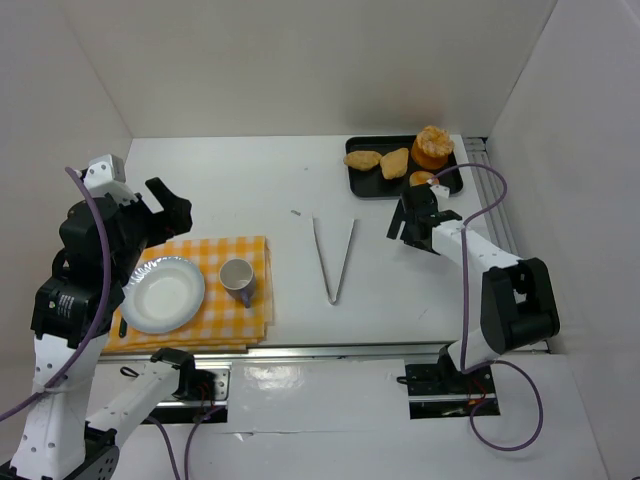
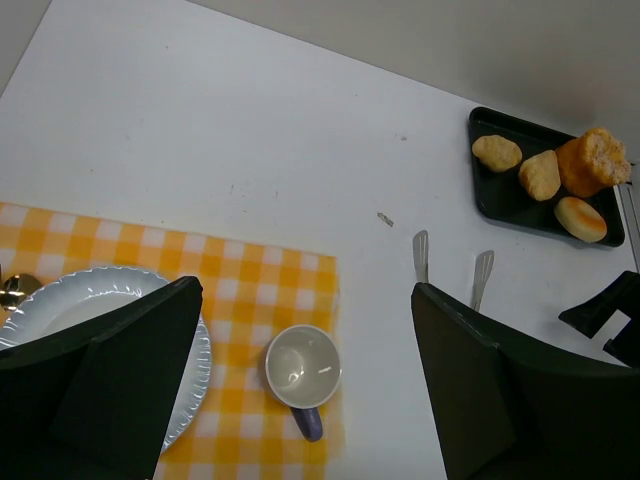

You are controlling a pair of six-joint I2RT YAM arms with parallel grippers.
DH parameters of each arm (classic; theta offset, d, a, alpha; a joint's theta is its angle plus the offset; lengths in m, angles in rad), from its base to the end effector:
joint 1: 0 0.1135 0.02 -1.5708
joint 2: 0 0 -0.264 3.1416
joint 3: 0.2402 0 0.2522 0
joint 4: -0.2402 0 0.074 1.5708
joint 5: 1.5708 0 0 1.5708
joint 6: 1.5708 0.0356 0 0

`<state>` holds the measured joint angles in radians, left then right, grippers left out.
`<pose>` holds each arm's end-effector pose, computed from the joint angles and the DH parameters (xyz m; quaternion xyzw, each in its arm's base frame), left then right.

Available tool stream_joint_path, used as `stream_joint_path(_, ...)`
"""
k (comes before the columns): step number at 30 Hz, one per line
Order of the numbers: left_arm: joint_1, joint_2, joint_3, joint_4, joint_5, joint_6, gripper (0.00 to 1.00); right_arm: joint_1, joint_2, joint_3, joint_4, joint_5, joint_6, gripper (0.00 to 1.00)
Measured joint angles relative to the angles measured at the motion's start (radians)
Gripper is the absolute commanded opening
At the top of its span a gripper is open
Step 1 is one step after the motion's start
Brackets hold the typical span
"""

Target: Place the bread

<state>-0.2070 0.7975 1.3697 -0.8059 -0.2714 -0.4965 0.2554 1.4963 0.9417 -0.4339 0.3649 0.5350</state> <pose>0.1139 -0.0142 0.4604 -0.1951 0.7573 -0.1119 0.6131 0.2927 0.0633 0.2092 0.1828 0.9256 -0.0517 0.3274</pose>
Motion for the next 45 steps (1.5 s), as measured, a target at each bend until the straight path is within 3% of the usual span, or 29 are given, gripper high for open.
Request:
stream_joint_path(10,0.000,0.000,0.000,0.000,0.001,0.000,0.99,0.040,0.002,0.003,-0.002,0.002,0.016,1.00)
stream_joint_path(20,0.000,0.000,0.000,0.011,0.009,-0.002,0.99,0.368,-0.075,-0.038,0.116,-0.100,0.014,1.00)
stream_joint_path(30,0.000,0.000,0.000,0.021,0.013,-0.003,0.99,0.493,0.116,-0.012,0.137,-0.212,-0.003,1.00)
stream_joint_path(38,0.000,0.000,-0.002,0.022,0.015,-0.002,0.99,0.567,0.261,0.075,0.151,-0.111,0.003,1.00)
stream_joint_path(42,0.000,-0.003,-0.009,0.023,0.015,-0.002,0.99,0.576,0.301,0.099,0.178,-0.016,0.027,0.88)
stream_joint_path(43,0.000,-0.003,-0.013,0.023,0.015,-0.002,0.99,0.575,0.310,0.103,0.188,0.006,0.031,0.76)
stream_joint_path(45,0.000,-0.003,-0.017,0.023,0.015,-0.002,0.99,0.571,0.327,0.116,0.200,0.035,0.037,0.63)
